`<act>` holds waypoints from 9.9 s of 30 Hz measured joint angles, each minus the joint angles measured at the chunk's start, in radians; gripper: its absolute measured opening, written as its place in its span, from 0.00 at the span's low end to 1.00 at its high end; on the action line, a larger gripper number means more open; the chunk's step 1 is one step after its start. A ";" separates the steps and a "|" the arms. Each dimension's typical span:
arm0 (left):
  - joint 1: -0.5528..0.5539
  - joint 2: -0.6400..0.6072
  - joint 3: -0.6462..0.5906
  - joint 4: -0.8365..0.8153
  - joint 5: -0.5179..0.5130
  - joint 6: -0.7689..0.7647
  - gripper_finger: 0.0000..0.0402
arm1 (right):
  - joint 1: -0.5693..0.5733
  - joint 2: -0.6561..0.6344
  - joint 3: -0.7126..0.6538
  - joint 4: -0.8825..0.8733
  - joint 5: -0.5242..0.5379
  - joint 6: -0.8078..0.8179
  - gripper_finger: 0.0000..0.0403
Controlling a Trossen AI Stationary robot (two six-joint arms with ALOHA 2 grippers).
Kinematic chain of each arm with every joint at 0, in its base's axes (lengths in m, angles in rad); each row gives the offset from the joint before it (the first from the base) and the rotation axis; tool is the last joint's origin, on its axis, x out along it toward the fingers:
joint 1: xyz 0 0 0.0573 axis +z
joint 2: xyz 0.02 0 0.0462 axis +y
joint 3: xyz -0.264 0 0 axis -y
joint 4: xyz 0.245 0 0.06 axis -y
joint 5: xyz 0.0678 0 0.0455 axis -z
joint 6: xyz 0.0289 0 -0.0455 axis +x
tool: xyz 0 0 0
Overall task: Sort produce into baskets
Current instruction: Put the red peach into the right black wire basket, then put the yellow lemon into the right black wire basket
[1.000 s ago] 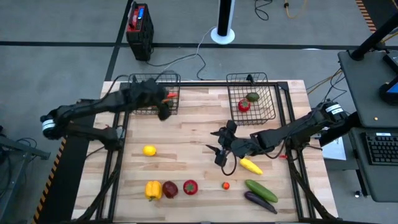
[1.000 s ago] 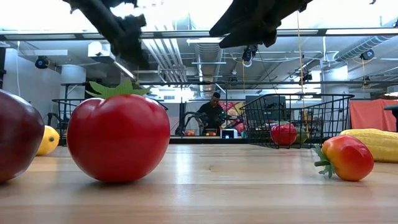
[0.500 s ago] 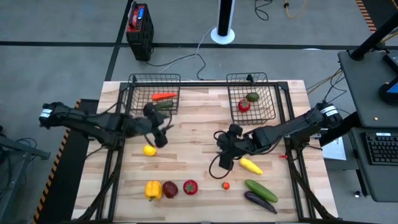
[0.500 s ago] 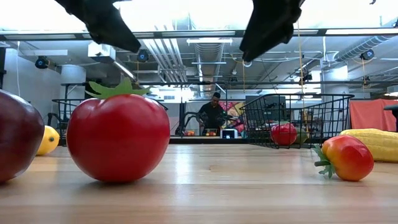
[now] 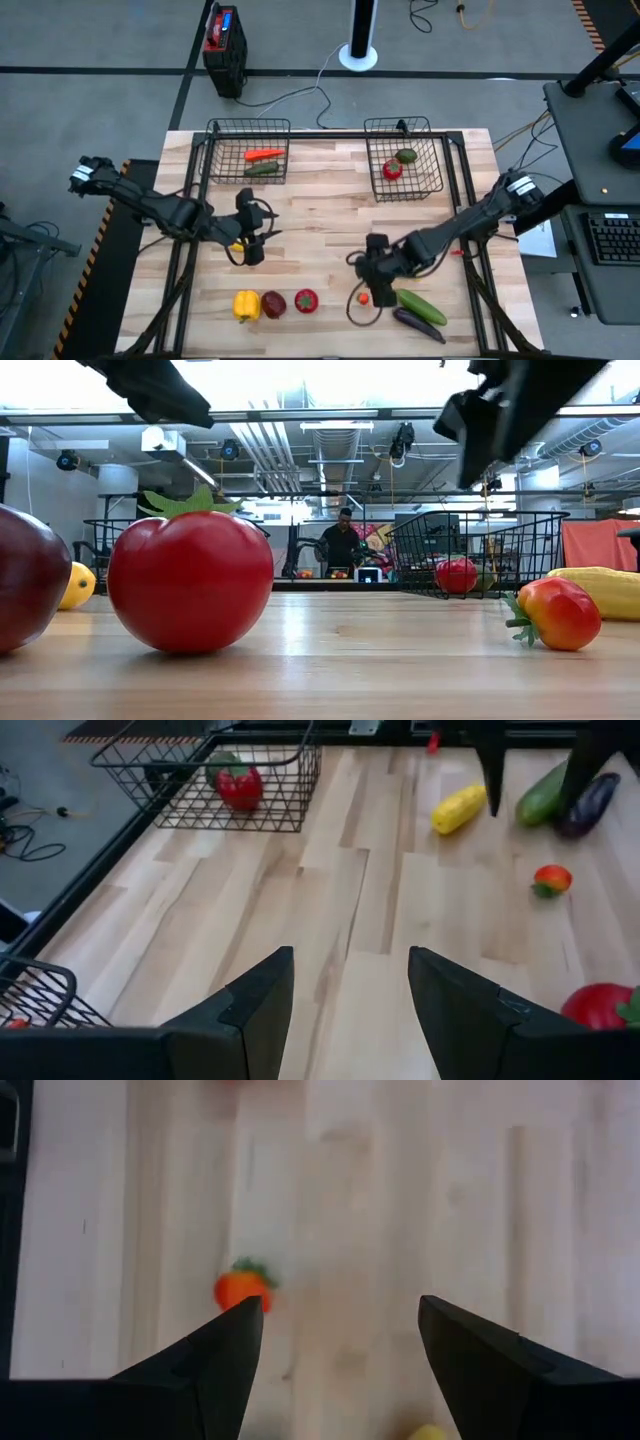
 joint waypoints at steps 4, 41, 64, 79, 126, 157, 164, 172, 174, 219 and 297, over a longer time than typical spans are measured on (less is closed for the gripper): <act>-0.001 0.011 0.000 0.010 0.000 0.000 0.45 | 0.047 0.074 0.011 0.005 -0.001 0.032 0.63; -0.022 0.115 0.000 0.061 0.002 -0.026 0.45 | 0.078 0.309 0.077 0.082 -0.049 0.051 0.46; -0.023 0.108 0.004 0.124 0.002 -0.038 0.45 | -0.115 0.182 0.262 -0.206 -0.016 -0.130 0.35; -0.032 0.105 0.092 0.053 0.000 -0.026 0.45 | -0.627 -0.109 0.289 -0.279 -0.014 -0.101 0.34; -0.032 0.105 0.089 0.049 -0.026 -0.034 0.45 | -1.212 0.222 0.273 -0.382 0.061 -0.138 0.43; -0.033 0.106 0.228 -0.638 0.144 -0.269 0.45 | -0.798 -0.229 0.231 -0.296 0.062 -0.098 0.44; -0.033 0.128 0.226 -0.771 0.142 -0.282 0.45 | -0.618 -0.264 0.207 -0.262 0.074 -0.053 0.44; -0.033 0.246 0.224 -0.842 0.135 -0.230 0.51 | -0.481 -0.247 0.206 -0.262 0.154 -0.017 0.44; -0.033 0.285 0.222 -0.856 0.135 -0.230 0.55 | -0.458 -0.247 0.206 -0.261 0.178 -0.010 0.44; -0.030 0.355 0.027 -0.771 0.288 -0.142 0.65 | -0.404 -0.247 0.151 -0.207 0.205 -0.012 0.44; 0.229 0.321 0.104 -0.874 0.273 -1.163 0.65 | -0.406 -0.247 0.150 -0.186 0.192 -0.186 0.44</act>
